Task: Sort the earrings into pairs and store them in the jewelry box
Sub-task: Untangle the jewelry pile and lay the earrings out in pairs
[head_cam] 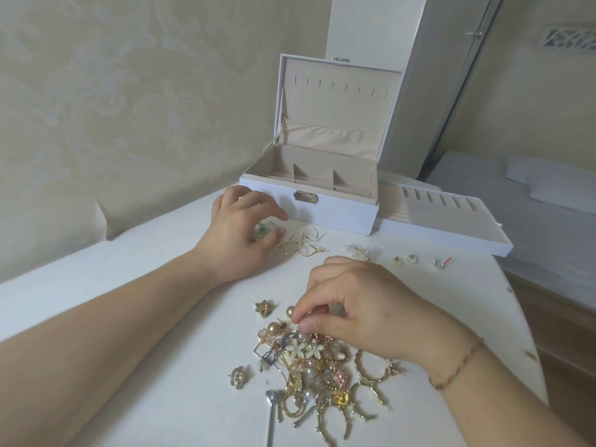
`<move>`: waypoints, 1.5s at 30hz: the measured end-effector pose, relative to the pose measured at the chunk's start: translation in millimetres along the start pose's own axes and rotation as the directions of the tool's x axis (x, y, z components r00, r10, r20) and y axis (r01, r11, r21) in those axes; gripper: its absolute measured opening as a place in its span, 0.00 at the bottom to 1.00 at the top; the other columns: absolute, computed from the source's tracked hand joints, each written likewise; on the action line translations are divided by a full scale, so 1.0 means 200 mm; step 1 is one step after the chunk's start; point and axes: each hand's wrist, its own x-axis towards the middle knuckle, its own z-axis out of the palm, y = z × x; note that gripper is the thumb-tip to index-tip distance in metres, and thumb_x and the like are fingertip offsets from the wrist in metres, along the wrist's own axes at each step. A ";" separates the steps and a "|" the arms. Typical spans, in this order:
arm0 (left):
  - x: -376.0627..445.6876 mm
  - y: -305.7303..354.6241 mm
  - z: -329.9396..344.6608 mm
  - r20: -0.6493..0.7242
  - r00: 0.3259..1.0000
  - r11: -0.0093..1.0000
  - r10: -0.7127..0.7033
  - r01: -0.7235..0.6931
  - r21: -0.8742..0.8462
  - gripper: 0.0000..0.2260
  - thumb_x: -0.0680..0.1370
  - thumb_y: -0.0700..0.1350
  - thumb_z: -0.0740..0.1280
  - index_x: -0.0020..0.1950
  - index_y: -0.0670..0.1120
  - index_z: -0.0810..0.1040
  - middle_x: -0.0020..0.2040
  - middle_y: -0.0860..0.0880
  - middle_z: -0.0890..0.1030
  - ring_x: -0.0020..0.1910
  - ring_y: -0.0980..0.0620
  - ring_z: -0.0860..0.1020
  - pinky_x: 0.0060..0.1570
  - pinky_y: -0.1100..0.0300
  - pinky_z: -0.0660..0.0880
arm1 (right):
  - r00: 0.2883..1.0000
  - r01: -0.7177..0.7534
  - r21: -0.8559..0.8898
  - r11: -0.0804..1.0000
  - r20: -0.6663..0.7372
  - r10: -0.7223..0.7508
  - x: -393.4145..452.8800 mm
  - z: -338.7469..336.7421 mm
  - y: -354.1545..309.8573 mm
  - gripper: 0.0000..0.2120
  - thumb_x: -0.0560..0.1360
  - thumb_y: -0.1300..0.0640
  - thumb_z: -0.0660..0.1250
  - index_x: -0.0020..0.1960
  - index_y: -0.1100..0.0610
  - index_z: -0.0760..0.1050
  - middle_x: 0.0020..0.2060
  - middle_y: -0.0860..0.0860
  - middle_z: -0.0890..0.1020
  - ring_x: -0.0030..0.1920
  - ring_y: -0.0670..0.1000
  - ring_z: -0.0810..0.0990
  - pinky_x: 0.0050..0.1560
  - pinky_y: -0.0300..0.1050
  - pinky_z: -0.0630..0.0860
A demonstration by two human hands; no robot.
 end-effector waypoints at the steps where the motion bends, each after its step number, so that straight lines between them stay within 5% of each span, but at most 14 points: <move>1: 0.00 0.00 0.00 0.000 1.000 1.000 0.000 0.000 0.000 0.16 0.73 0.59 0.60 0.54 0.55 0.81 0.55 0.58 0.78 0.60 0.47 0.67 0.64 0.47 0.63 | 1.000 0.017 0.000 1.000 -0.021 -0.017 0.00 0.00 0.00 0.06 0.72 0.46 0.70 0.46 0.44 0.83 0.37 0.43 0.78 0.46 0.42 0.73 0.48 0.47 0.73; 4: 0.00 0.00 0.00 0.005 1.000 1.000 0.002 -0.002 0.000 0.15 0.73 0.59 0.61 0.54 0.56 0.81 0.55 0.59 0.78 0.60 0.47 0.67 0.64 0.46 0.63 | 0.990 0.001 0.157 0.988 -0.138 0.021 -0.02 -0.04 0.03 0.03 0.72 0.49 0.73 0.45 0.45 0.84 0.40 0.43 0.80 0.47 0.45 0.77 0.50 0.44 0.74; 7: 0.00 -0.01 0.00 0.004 1.000 1.000 0.007 -0.007 0.003 0.14 0.74 0.57 0.62 0.54 0.55 0.81 0.55 0.59 0.78 0.60 0.48 0.67 0.64 0.46 0.63 | 0.962 0.008 0.395 0.919 -0.252 0.100 -0.04 -0.09 0.05 0.02 0.71 0.56 0.74 0.43 0.50 0.84 0.41 0.45 0.84 0.42 0.49 0.79 0.41 0.44 0.74; 16: 0.00 -0.01 0.00 0.020 1.000 1.000 -0.001 0.001 0.001 0.16 0.73 0.59 0.60 0.54 0.56 0.80 0.55 0.59 0.77 0.61 0.49 0.66 0.64 0.49 0.61 | 0.839 0.043 0.919 0.392 -0.246 0.485 -0.10 -0.23 0.12 0.04 0.69 0.63 0.68 0.42 0.63 0.75 0.38 0.61 0.83 0.29 0.53 0.80 0.26 0.39 0.72; 20: 0.00 -0.02 0.00 0.007 1.000 1.000 -0.003 0.003 -0.020 0.17 0.73 0.60 0.59 0.54 0.56 0.80 0.55 0.59 0.77 0.61 0.49 0.66 0.63 0.50 0.61 | 0.613 0.070 0.920 0.386 -0.345 0.710 -0.17 -0.34 0.26 0.02 0.74 0.63 0.66 0.43 0.62 0.76 0.35 0.57 0.83 0.31 0.51 0.82 0.31 0.39 0.78; 24: 0.00 -0.02 0.00 -0.009 1.000 0.999 0.002 -0.003 -0.042 0.17 0.73 0.60 0.59 0.54 0.55 0.81 0.54 0.59 0.77 0.60 0.49 0.65 0.62 0.50 0.61 | 0.336 -0.232 0.733 0.639 -0.556 0.760 -0.30 -0.33 0.48 0.06 0.76 0.62 0.69 0.40 0.57 0.78 0.35 0.58 0.81 0.27 0.48 0.79 0.33 0.43 0.79; 26: 0.00 -0.02 0.00 -0.012 1.000 0.999 0.011 -0.012 -0.041 0.18 0.73 0.60 0.59 0.54 0.55 0.81 0.54 0.59 0.77 0.60 0.49 0.66 0.61 0.51 0.61 | 0.365 -0.464 0.534 0.707 -0.613 0.701 -0.39 -0.29 0.57 0.07 0.73 0.62 0.72 0.40 0.52 0.78 0.37 0.56 0.83 0.31 0.50 0.82 0.39 0.42 0.79; 29: 0.00 -0.01 0.00 -0.007 1.000 0.999 0.018 -0.018 -0.032 0.18 0.73 0.60 0.59 0.54 0.55 0.81 0.54 0.60 0.77 0.60 0.49 0.66 0.60 0.51 0.62 | 0.454 -0.623 0.297 0.724 -0.616 0.644 -0.45 -0.21 0.61 0.08 0.70 0.62 0.75 0.42 0.51 0.79 0.38 0.51 0.83 0.39 0.50 0.82 0.40 0.27 0.71; 33: 0.00 -0.02 0.00 0.001 1.000 0.999 0.011 -0.011 -0.032 0.17 0.73 0.60 0.60 0.54 0.56 0.81 0.54 0.59 0.78 0.60 0.48 0.66 0.62 0.47 0.63 | 0.525 -0.616 0.163 0.771 -0.644 0.556 -0.43 -0.14 0.61 0.11 0.70 0.68 0.73 0.48 0.56 0.81 0.37 0.49 0.82 0.37 0.48 0.80 0.43 0.35 0.73; 39: 0.01 -0.02 0.00 -0.002 1.000 0.999 0.010 -0.010 -0.039 0.17 0.73 0.60 0.60 0.54 0.56 0.81 0.53 0.59 0.78 0.60 0.48 0.67 0.62 0.45 0.65 | 0.639 -0.616 0.149 0.773 -0.479 0.602 -0.40 -0.20 0.59 0.22 0.67 0.68 0.67 0.54 0.45 0.75 0.46 0.46 0.79 0.38 0.47 0.76 0.44 0.36 0.71; 43: 0.01 -0.01 0.00 0.011 1.000 0.999 -0.001 0.001 -0.041 0.17 0.73 0.60 0.59 0.54 0.55 0.81 0.54 0.58 0.78 0.60 0.49 0.66 0.63 0.44 0.65 | 0.723 -0.613 -0.050 0.789 -0.437 0.535 -0.33 -0.19 0.59 0.08 0.72 0.54 0.72 0.50 0.47 0.78 0.45 0.46 0.76 0.42 0.45 0.75 0.48 0.40 0.69; 45: 0.00 -0.01 0.00 0.010 1.000 0.999 -0.002 0.003 -0.045 0.17 0.73 0.60 0.59 0.54 0.55 0.81 0.54 0.59 0.78 0.60 0.49 0.66 0.63 0.44 0.65 | 0.749 -0.591 -0.131 0.796 -0.456 0.481 -0.33 -0.18 0.61 0.02 0.74 0.55 0.70 0.46 0.50 0.79 0.43 0.48 0.76 0.42 0.48 0.77 0.48 0.42 0.72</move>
